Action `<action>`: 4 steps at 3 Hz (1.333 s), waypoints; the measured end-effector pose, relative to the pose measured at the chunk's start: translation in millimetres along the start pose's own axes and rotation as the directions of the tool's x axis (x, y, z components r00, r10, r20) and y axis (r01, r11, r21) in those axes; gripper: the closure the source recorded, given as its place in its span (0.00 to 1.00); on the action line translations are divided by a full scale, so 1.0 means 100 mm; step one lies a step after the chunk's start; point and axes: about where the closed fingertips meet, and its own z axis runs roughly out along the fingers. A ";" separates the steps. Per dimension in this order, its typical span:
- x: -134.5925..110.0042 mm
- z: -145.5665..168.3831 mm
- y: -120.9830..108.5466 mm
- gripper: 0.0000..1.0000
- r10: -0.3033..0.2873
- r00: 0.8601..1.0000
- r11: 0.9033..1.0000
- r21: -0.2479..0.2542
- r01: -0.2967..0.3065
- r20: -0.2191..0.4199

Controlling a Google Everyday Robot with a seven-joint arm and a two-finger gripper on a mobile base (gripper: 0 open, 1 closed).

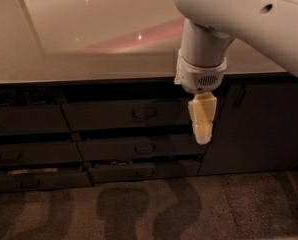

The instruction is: Open top drawer

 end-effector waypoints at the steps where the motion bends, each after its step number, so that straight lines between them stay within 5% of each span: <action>1: -0.05 0.05 0.08 0.00 -0.033 0.999 0.997 0.063 0.034 -0.017; 3: -0.26 0.23 0.46 0.00 -0.183 0.982 0.950 0.249 0.188 -0.042; 4: -0.26 0.23 0.46 0.00 -0.183 0.982 0.950 0.248 0.188 -0.042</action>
Offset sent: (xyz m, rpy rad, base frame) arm -0.0651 0.0308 -0.0334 -0.0355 -0.3810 0.2460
